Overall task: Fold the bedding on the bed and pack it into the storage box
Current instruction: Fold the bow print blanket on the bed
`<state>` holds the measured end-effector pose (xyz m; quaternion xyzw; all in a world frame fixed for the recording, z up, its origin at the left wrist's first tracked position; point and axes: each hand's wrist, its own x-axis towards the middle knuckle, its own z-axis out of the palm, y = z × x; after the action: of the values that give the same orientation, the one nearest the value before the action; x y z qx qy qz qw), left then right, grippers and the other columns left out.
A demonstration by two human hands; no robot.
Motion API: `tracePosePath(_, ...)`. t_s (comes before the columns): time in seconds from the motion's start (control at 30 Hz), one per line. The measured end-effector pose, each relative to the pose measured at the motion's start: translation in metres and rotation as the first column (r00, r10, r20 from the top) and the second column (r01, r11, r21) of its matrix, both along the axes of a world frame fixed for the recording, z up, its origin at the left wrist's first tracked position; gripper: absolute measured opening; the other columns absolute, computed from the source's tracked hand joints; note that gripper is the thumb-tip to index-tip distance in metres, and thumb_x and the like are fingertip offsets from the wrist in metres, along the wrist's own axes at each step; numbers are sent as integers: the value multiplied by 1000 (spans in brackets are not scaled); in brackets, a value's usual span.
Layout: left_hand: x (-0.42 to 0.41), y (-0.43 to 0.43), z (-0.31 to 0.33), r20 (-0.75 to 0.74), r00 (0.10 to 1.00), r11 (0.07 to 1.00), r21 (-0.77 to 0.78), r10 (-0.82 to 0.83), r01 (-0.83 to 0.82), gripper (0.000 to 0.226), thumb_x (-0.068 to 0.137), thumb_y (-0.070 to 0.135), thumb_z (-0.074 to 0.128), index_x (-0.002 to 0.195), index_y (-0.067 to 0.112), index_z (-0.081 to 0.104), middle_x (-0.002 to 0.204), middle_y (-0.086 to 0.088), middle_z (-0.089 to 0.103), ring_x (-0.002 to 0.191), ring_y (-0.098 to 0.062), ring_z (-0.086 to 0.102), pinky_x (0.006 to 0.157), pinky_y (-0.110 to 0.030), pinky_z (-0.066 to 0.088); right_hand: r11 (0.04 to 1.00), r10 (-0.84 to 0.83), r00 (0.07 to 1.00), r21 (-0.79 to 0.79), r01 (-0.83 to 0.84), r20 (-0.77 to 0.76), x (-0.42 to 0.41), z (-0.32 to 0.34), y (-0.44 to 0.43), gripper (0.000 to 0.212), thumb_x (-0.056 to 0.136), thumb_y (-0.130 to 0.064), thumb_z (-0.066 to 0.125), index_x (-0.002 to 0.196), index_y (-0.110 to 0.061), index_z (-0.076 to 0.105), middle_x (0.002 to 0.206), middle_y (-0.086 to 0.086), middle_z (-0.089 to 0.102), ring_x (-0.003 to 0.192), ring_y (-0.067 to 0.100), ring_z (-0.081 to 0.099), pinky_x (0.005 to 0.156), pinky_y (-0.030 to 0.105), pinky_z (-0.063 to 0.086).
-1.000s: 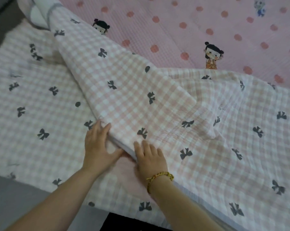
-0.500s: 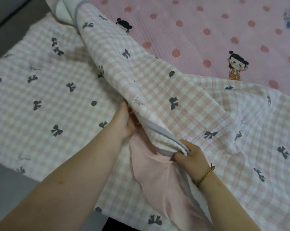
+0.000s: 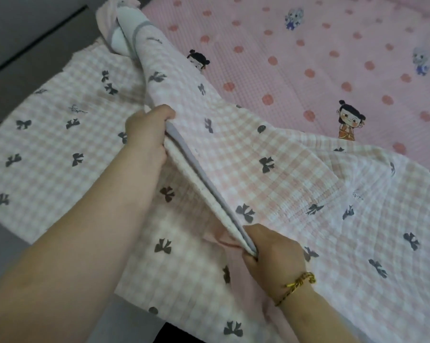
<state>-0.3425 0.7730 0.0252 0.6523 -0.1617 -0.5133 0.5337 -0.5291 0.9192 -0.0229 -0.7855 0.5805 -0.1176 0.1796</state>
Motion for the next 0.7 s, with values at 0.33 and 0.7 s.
tracePosePath(0.33, 67, 131, -71, 135, 980, 904, 384, 148, -189, 44, 83, 21, 68, 121, 4, 55, 120, -10, 59, 99, -27, 59, 96, -37, 45, 923, 251, 919, 362, -133, -303, 13, -48, 25, 33, 79, -3, 53, 106, -19, 64, 115, 0, 58, 98, 16, 60, 74, 27, 48)
tracePosePath(0.7, 101, 118, -56, -297, 947, 959, 281, 120, -34, 31, 100, 21, 38, 123, 5, 52, 113, -16, 61, 71, -22, 53, 67, -32, 46, 853, 88, 995, 519, -50, -49, 52, 14, 7, 58, 94, -45, 41, 144, -31, 15, 150, -13, 21, 136, 8, 24, 108, 19, 24)
